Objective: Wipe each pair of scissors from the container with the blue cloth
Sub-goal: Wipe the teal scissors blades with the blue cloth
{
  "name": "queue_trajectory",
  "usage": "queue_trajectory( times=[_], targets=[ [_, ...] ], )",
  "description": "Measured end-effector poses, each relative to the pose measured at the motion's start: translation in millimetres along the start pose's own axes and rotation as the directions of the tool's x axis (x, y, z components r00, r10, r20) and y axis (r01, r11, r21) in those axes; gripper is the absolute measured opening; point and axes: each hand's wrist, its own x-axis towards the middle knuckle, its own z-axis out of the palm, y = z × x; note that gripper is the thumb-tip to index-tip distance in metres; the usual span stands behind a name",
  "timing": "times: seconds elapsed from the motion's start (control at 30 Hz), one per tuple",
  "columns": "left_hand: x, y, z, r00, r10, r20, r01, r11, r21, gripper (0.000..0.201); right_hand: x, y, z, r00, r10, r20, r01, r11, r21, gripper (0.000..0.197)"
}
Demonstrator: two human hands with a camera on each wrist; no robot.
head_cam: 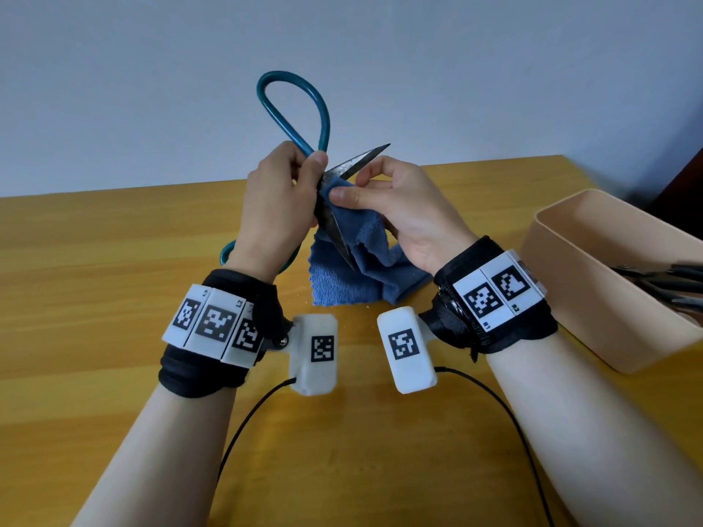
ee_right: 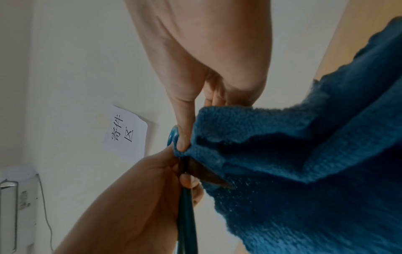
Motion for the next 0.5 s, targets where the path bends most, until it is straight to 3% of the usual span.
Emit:
queue_trajectory(
  times=[0.23, 0.4, 0.5],
  targets=[
    [-0.8, 2.6, -1.9, 0.999, -0.036, -0.006, 0.035, 0.998, -0.049, 0.031, 2.3, -3.1, -5.3, 0.995, -0.058, -0.085, 0.067, 0.991, 0.117, 0.037],
    [-3.5, 2.8, 1.6, 1.0, -0.027, 0.014, 0.027, 1.0, 0.009, 0.033, 1.3, 0.2, -0.1, 1.0, -0.018, -0.008, 0.018, 0.998, -0.054, 0.042],
    [-4.7, 6.2, 2.1, 0.999, -0.035, 0.009, 0.035, 0.999, -0.011, 0.032, 0.5, -2.1, -1.1, 0.996, -0.035, -0.086, 0.037, 0.999, 0.021, 0.044]
  ],
)
